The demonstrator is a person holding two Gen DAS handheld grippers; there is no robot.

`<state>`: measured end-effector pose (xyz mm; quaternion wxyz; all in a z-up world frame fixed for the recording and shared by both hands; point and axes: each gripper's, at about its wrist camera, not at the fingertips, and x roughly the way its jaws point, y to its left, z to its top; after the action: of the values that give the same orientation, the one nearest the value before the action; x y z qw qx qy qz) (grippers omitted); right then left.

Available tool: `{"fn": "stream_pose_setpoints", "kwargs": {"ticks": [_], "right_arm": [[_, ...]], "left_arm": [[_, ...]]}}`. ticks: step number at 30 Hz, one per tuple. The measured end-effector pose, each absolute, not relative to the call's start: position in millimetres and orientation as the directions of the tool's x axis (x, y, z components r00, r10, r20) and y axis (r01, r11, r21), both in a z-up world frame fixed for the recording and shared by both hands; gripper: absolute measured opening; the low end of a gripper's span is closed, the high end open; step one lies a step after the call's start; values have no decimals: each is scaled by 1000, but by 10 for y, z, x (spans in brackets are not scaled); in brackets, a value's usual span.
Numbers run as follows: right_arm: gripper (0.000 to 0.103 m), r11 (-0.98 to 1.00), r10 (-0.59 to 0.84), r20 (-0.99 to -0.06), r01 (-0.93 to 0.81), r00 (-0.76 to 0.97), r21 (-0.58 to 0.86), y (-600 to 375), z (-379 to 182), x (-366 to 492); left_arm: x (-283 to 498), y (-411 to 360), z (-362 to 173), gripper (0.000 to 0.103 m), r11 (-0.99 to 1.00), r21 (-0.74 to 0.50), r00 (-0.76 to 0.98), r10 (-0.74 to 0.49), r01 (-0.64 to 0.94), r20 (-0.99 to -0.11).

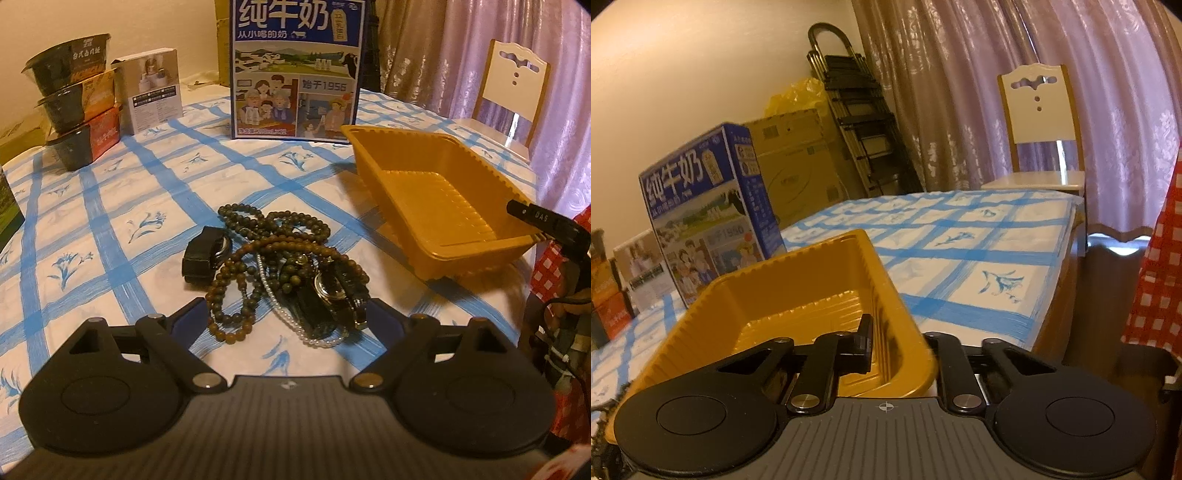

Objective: Organize jewelry
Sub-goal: 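Grasp the orange tray rim with the right tool and tilt it toward the jewelry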

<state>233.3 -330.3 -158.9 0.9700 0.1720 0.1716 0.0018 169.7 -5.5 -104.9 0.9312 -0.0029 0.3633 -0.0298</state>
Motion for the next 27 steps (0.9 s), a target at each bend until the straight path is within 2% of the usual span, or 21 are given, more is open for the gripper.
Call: {"fn": "stream_pose_setpoints", "kwargs": {"ticks": [8, 16, 18, 23, 25, 27], "right_arm": [[5, 960, 87, -306, 2, 948, 279, -3278, -1392, 2184], [5, 979, 109, -302, -50, 947, 197, -3290, -1197, 1969], [5, 981, 108, -304, -52, 946, 185, -3317, -1160, 1927], [5, 983, 118, -310, -68, 943, 168, -3306, -1083, 1863], [5, 983, 122, -311, -72, 943, 169, -3298, -1066, 1847], [5, 982, 133, -315, -83, 940, 167, -3271, -1061, 1836]], "left_arm": [[1677, -141, -1036, 85, 995, -35, 739, -95, 96, -667], [1760, -349, -1081, 66, 985, -23, 735, -145, 173, -662], [1803, -407, -1115, 54, 983, -8, 728, -143, 186, -670], [1894, -474, -1195, 41, 984, -9, 710, -136, 179, -691], [1931, -489, -1213, 32, 983, -14, 701, -139, 181, -699], [1954, -488, -1228, 19, 983, -23, 689, -144, 182, -710]]}}
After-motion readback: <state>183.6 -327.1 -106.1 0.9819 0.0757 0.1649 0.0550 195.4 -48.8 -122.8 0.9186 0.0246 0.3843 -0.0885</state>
